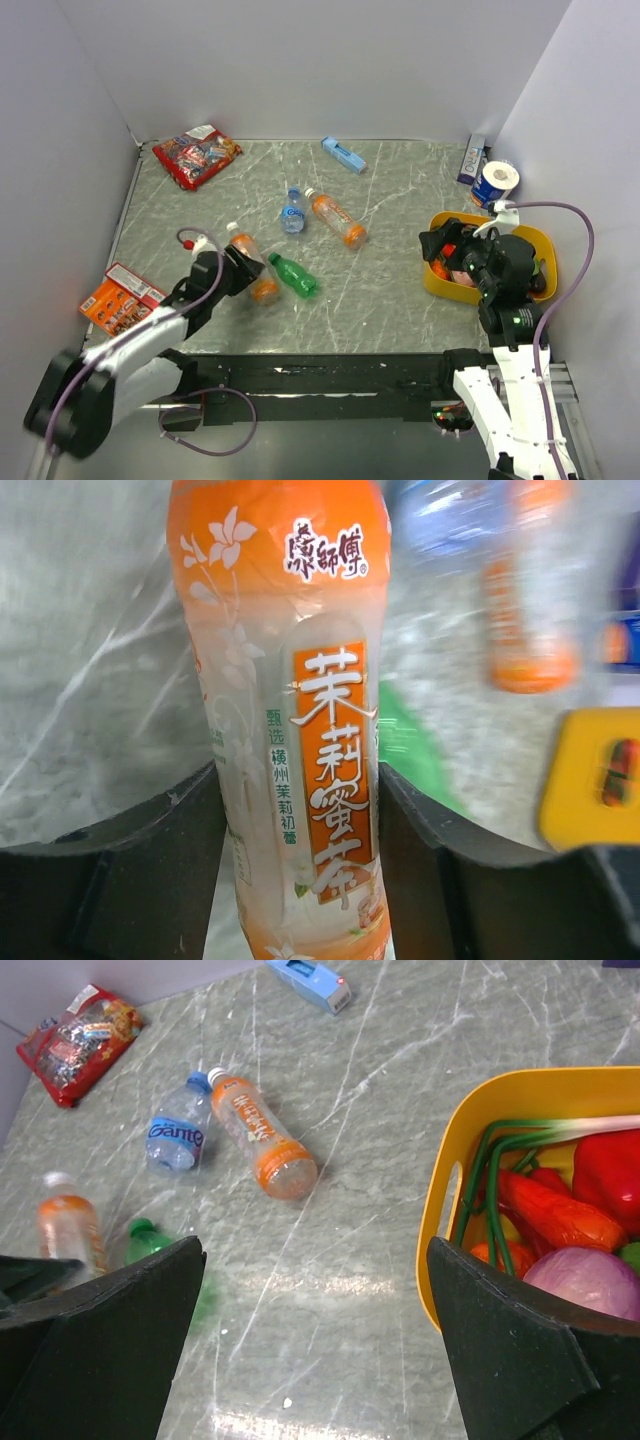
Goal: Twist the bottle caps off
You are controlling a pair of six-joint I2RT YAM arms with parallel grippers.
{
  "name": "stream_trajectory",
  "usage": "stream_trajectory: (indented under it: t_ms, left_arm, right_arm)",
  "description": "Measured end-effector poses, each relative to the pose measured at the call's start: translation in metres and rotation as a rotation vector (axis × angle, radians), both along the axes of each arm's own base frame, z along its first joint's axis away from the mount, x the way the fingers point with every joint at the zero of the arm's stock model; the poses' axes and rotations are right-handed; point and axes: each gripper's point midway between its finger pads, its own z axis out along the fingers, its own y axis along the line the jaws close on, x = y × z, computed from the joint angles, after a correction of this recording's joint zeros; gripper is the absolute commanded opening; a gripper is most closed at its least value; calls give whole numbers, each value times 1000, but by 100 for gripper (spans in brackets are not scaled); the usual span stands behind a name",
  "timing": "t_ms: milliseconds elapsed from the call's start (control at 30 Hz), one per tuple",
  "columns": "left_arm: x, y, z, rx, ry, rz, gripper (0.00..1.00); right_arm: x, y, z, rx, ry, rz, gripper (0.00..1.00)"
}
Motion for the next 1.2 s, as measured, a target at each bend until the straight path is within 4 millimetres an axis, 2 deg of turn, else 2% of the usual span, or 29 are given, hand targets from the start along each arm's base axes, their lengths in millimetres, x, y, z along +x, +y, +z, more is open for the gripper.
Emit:
stream_trajectory:
  t_ms: [167,267,333,400,500,700,767,900,1000,1067,1200]
  left_arm:
    - [-3,9,76,20,-252,-38,57]
    - [-4,5,120,83,-380,-132,55]
    - [-4,-7,150,133,-460,-237,55]
    - [-3,-21,171,171,-524,-339,55]
    - [-4,-54,191,236,-603,-532,54]
    - [-3,-127,215,365,-736,-870,51]
    - [-7,-140,214,365,-768,-920,51]
    - [-18,-140,200,385,-772,-936,52]
    - [-36,-141,184,435,-763,-949,51]
    - [-44,-148,182,456,-770,-963,50]
    - [-39,-150,172,503,-744,-941,50]
  right_arm:
    - [-1,12,6,43,-15,52,96]
    - [2,24,12,89,-22,109,94]
    - [6,33,15,124,-11,149,94]
    - [11,43,23,167,-5,194,93]
    - [20,57,45,236,-16,259,93]
    - [28,81,91,387,-90,374,93]
    - [29,89,100,428,-106,397,93]
    - [31,104,99,449,-90,421,90]
    - [34,127,91,444,-44,455,88]
    - [37,140,86,440,-25,470,87]
    - [39,154,81,437,-15,460,87]
